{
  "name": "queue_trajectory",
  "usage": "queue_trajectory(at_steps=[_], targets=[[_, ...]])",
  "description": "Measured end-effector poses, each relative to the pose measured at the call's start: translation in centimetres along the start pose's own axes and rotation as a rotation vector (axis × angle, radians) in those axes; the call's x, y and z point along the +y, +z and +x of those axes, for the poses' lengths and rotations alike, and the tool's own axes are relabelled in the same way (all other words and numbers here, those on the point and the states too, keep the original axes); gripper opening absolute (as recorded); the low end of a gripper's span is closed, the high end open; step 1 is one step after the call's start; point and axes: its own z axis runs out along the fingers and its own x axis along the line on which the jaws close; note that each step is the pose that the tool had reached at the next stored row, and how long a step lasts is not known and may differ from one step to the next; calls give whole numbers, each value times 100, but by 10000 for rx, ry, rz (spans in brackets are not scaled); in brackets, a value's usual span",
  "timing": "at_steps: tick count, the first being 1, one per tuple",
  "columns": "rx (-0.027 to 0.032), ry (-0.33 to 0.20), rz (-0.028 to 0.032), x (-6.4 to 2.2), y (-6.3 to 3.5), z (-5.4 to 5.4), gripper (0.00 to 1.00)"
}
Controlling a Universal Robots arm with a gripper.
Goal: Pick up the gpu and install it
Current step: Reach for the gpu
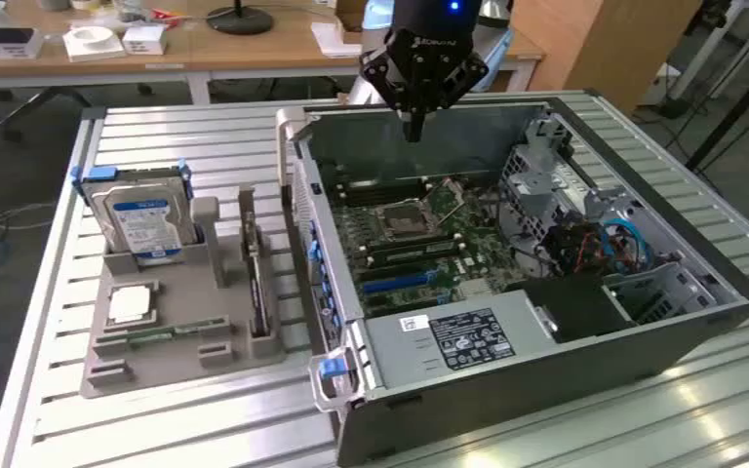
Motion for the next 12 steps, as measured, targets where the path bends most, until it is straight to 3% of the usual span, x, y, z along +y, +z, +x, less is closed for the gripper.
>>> queue_trajectory(at_steps=[12], targets=[[0, 0, -1, 0, 0, 2, 10]])
